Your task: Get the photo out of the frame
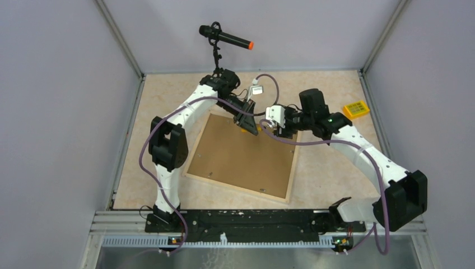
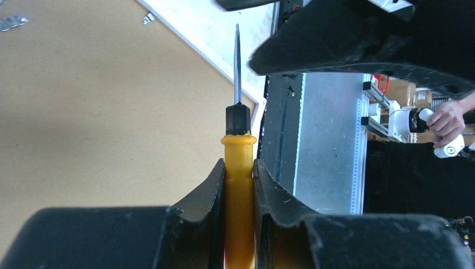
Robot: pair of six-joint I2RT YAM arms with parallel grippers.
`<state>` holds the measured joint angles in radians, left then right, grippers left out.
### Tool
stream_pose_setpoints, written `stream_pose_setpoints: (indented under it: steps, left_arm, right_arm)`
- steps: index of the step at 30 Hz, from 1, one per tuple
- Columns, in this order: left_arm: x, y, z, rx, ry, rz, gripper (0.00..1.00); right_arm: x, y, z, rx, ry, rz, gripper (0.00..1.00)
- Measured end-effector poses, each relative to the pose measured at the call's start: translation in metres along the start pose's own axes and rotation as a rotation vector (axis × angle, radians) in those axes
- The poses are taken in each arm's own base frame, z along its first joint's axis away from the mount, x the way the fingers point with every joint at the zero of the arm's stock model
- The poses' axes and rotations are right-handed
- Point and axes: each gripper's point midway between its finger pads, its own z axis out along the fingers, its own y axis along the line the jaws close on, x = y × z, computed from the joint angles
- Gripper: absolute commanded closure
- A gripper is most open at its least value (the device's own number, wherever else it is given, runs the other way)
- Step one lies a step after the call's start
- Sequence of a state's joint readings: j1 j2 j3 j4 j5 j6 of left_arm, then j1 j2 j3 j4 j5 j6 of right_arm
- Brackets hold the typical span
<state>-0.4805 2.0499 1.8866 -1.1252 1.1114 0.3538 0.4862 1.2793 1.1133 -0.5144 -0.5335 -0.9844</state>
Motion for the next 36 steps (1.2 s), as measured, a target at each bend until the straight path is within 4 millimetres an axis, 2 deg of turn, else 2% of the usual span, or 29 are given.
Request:
stream_pose_setpoints:
  steps: [2,4,6,8,9,11,14,15,17,20,23,32,36]
  left_arm:
    - [0.002,-0.003,0.003,0.009,0.009,-0.003,0.99]
    - [0.003,-0.006,0.005,0.016,0.017,-0.005,0.98]
    - [0.004,-0.009,0.005,0.026,0.019,-0.011,0.95]
    - [0.004,-0.011,0.006,0.039,0.016,-0.014,0.81]
    - [0.003,-0.012,0.006,0.043,0.014,-0.014,0.72]
    - [0.001,-0.012,0.004,0.040,0.005,-0.013,0.52]
    - [-0.004,-0.011,-0.006,0.031,-0.039,-0.028,0.26]
    - [-0.005,-0.012,-0.010,0.027,-0.059,-0.043,0.19]
    - [-0.003,-0.012,-0.023,0.009,-0.116,-0.091,0.13]
    - [-0.003,-0.009,-0.046,-0.026,-0.246,-0.154,0.11]
    - [-0.011,-0.010,-0.062,-0.037,-0.363,-0.197,0.12]
    - [-0.042,-0.018,-0.058,0.034,-0.487,-0.268,0.22]
    - [-0.056,-0.026,-0.060,0.052,-0.521,-0.236,0.32]
  right_arm:
    - [0.004,-0.001,0.006,-0.002,0.015,-0.004,0.45]
    - [0.010,0.002,0.015,-0.020,0.033,-0.008,0.54]
    - [0.013,0.005,0.021,-0.037,0.045,-0.018,0.69]
    - [0.014,0.007,0.024,-0.048,0.051,-0.037,0.93]
    - [0.014,0.008,0.025,-0.053,0.052,-0.043,1.00]
    - [0.013,0.012,0.026,-0.066,0.055,-0.045,1.00]
    - [0.013,0.012,0.027,-0.055,0.060,-0.009,1.00]
    - [0.012,0.010,0.028,-0.042,0.058,0.011,1.00]
    - [0.009,0.004,0.028,-0.010,0.046,0.056,1.00]
    - [0.002,-0.004,0.031,0.043,0.015,0.132,1.00]
    - [-0.003,-0.009,0.033,0.078,-0.012,0.211,1.00]
    - [-0.021,-0.019,0.032,0.129,-0.097,0.334,1.00]
    - [-0.025,-0.016,0.032,0.114,-0.118,0.360,1.00]
